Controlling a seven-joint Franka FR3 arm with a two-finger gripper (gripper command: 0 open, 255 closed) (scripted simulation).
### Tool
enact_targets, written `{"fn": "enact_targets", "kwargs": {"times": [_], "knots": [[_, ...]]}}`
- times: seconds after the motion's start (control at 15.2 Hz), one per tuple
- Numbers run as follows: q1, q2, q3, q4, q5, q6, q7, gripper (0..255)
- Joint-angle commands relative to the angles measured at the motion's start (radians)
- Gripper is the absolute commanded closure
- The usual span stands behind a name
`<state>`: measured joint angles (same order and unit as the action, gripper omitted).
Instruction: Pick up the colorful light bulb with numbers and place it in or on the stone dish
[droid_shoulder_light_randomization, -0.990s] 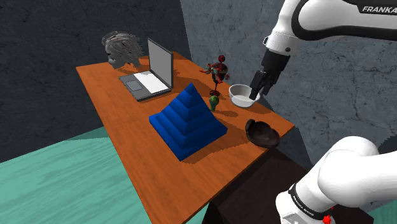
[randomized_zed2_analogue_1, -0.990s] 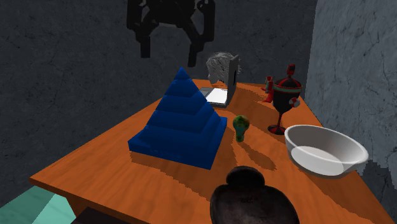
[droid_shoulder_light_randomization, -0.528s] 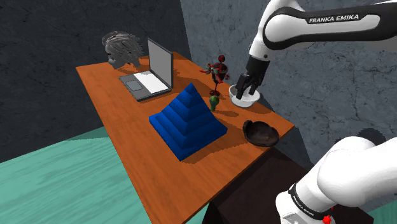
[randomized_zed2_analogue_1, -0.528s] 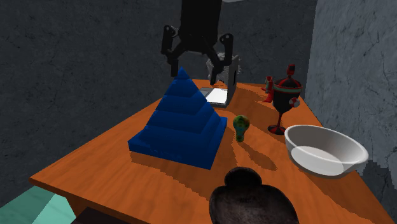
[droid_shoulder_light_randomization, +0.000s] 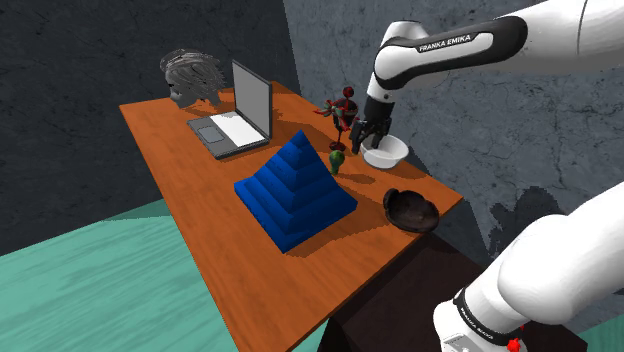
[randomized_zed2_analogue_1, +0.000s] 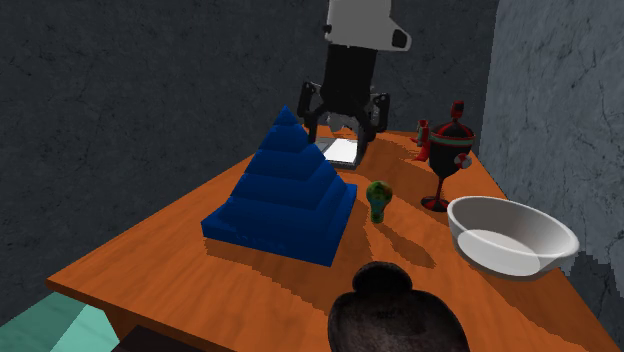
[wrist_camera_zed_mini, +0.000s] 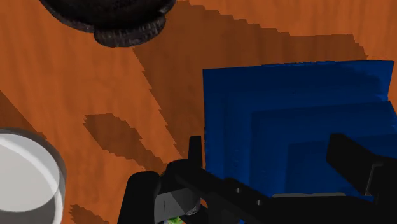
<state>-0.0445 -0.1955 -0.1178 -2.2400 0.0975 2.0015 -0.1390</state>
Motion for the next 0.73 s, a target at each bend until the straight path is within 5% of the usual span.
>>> {"fn": "enact_targets", "kwargs": {"times": [0.0,0.66], "knots": [[-0.005,0.085,-0.011,0.053,0.006,0.03,-0.015,0],[-0.041,0.475,-0.036,0.361,0.053,0.094,-0.06,0]]}}
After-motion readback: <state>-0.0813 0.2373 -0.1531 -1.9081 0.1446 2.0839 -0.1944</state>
